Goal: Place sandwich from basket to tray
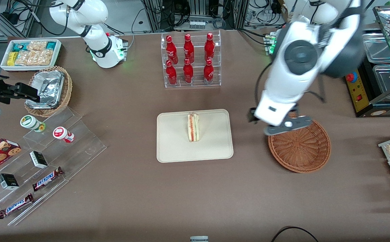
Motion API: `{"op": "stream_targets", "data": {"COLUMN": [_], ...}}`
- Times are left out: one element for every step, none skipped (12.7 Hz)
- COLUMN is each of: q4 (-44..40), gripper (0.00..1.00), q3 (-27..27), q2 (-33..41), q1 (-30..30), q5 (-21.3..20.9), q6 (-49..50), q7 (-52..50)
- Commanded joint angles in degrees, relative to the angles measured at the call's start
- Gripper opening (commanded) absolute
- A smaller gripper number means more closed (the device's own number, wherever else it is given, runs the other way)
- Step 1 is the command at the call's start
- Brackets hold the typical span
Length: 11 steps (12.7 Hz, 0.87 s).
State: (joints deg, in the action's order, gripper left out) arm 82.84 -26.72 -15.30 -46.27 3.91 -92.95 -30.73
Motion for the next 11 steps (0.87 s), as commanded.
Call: {"op": "stream_targets", "data": {"q4": [4.61,4.44,4.43,4.52,4.61,4.61,4.61,4.35,4.0,3.91,4.17], "gripper": [1.0,1.0,1.0,1.0,1.0,1.0,1.0,1.0,1.0,1.0,1.0], "q3": [-6.22,-8.07,-10.26,-11.85,-13.43,-14.23,-14.33,-10.76,-0.55,7.65,14.95], "q2": [6.24,6.51,7.47,8.18,8.97,9.5,9.59,9.24,9.85,10.72,11.17], "q1": [-0.93,-0.93,-1.01,-0.93,-0.93,-0.84,-0.32,8.04,15.09,24.64,30.48], "q5": [1.28,1.28,1.28,1.36,1.28,1.28,1.19,1.45,1.37,1.1,0.84], "q6": [1.88,3.11,4.17,4.87,5.23,5.93,6.11,6.11,6.11,6.11,6.2], "q7": [8.46,11.45,14.44,16.65,18.32,19.47,19.92,20.01,20.36,20.36,20.45]}}
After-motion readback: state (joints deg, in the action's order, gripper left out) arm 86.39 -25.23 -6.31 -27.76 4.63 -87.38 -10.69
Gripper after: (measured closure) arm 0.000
